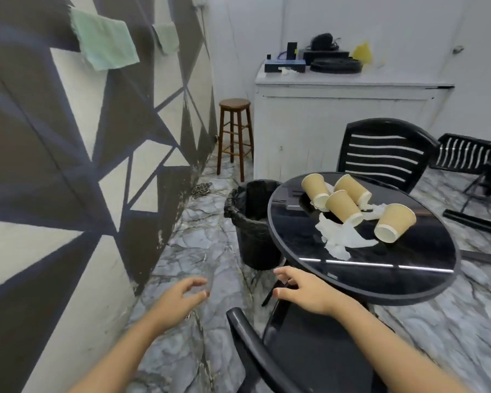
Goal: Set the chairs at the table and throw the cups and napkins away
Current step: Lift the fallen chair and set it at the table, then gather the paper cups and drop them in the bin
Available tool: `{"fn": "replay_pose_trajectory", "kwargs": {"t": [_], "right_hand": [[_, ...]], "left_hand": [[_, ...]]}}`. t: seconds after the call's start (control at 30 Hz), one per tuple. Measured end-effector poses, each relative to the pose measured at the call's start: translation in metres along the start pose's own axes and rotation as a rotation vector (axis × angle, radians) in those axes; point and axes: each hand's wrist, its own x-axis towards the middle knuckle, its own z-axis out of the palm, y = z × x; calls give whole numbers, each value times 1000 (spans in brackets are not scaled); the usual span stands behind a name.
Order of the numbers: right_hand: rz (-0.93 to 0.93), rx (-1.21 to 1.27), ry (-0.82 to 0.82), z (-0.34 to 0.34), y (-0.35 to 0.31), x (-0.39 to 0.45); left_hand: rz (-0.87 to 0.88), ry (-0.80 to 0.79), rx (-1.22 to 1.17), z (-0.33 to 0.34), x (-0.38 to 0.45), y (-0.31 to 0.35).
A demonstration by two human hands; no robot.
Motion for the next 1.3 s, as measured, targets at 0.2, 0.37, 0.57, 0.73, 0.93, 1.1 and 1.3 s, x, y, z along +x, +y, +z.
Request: {"fn": "replay_pose_trajectory", "kwargs": {"t": [0.2,0.37,0.57,0.73,0.93,1.1,1.3], "right_hand": [[-94,-190,-144,42,-49,82],[-103,-291,-271,66,-63,110],[-163,-379,-340,84,-72,126],[-174,-402,-343,89,-73,143],[-73,-435,-330,91,-70,179],[37,-436,-303,94,-70,225],[115,-389,-247,100,-97,283]], "left_hand": [[-100,77,186,-23,-14,-9],[-196,165,257,-30,-26,-19],[-277,199,235,-31,-23,-31],[-305,160,280,-32,-5,-42],[-302,64,308,-43,37,-71],[-295,-11,278,-73,95,-92],[-230,-61,309,-128,160,-110]]}}
